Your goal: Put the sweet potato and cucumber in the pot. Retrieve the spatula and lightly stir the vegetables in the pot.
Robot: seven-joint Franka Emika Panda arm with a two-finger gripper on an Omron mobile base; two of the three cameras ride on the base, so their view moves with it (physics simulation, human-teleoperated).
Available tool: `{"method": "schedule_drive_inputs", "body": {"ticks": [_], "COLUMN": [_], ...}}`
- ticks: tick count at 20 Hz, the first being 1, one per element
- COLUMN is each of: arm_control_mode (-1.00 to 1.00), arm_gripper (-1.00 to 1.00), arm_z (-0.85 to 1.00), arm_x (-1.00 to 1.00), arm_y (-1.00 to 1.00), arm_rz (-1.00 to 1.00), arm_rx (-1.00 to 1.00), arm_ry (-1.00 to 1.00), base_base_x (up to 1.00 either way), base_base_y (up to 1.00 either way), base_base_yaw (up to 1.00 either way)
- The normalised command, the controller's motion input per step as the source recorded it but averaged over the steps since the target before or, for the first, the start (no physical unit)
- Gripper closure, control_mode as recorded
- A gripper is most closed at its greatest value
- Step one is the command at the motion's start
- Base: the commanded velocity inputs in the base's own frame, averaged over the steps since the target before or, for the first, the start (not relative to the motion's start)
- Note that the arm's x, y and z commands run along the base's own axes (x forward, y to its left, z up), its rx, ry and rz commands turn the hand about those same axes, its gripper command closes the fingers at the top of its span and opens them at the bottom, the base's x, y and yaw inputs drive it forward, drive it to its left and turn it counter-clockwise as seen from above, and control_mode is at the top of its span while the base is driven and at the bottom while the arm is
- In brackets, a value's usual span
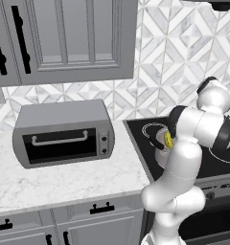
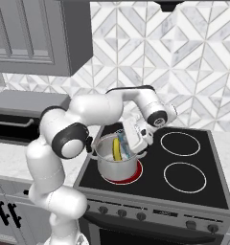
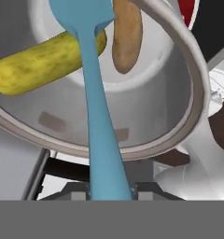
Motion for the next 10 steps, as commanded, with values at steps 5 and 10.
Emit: {"method": "schedule_drive_inputs", "body": {"ticks": [5, 10], "arm_control_mode": [-1.00, -1.00], "arm_gripper": [1.00, 1.00], "arm_z": [0.21, 0.01], "arm_x": [0.00, 0.00], "arm_y": [0.00, 0.01], "arm_rz": [0.00, 0.00], "arm_rx": [0.00, 0.11], "arm_ry": [0.00, 0.15], "base_base_x": [0.00, 0.00], "base_base_y": [0.00, 0.00], "base_base_yaw": [0.00, 0.00]}}
